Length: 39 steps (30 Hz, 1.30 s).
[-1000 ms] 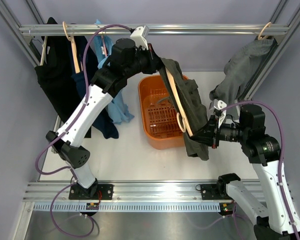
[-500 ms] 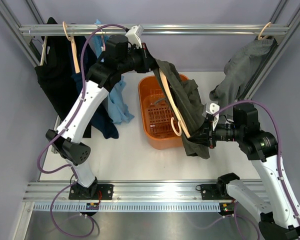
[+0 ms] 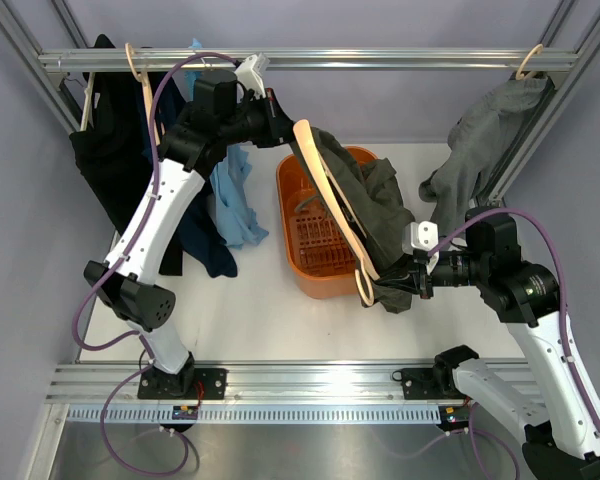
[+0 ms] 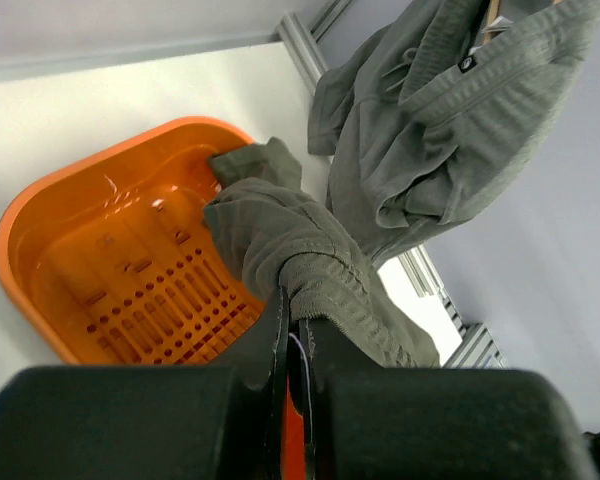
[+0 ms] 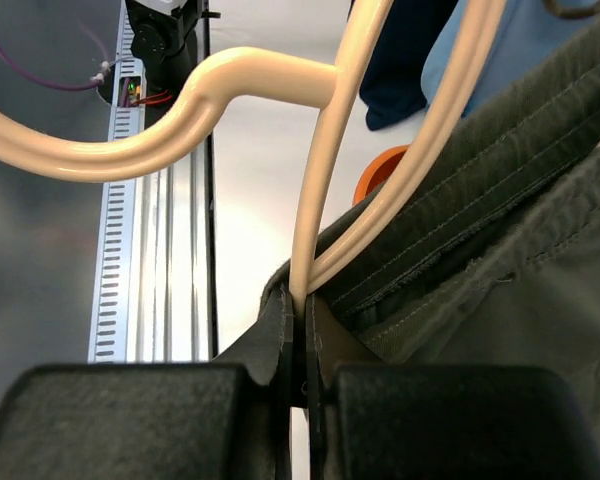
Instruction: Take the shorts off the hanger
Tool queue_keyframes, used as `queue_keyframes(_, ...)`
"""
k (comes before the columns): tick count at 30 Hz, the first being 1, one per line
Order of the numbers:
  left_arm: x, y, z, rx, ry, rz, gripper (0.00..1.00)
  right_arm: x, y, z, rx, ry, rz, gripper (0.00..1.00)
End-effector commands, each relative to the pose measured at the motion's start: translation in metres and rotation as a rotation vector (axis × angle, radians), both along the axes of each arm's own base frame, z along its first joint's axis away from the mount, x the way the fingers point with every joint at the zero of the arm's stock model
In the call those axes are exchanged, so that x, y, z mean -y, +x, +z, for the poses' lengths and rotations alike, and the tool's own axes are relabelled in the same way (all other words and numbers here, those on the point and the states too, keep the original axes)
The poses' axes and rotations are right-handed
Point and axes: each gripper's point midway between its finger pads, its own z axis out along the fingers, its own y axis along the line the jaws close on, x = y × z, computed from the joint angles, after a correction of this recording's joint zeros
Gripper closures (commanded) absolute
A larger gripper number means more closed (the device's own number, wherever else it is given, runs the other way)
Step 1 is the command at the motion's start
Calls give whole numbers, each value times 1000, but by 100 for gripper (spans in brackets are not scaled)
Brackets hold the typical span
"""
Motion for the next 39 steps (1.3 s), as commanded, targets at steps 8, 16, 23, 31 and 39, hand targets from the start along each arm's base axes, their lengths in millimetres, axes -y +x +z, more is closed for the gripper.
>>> queue_keyframes(8,-24,-2,64,322,-144,6,100,-14,-43,53,-179,229,51,100)
queue_keyframes(16,64,-111,38,236,-231,-340,100,-22,-8,121,-121,444,-86,100)
queue_keyframes(23,111,-153,23,165,-329,-475,100,-5,12,148,-46,536,-287,100)
queue_keyframes(31,172,-229,14,87,-319,-810,100,32,34,207,181,633,-519,100)
queue_keyframes(39,159,-309,19,63,-307,-1075,100,70,50,240,307,645,-736,100)
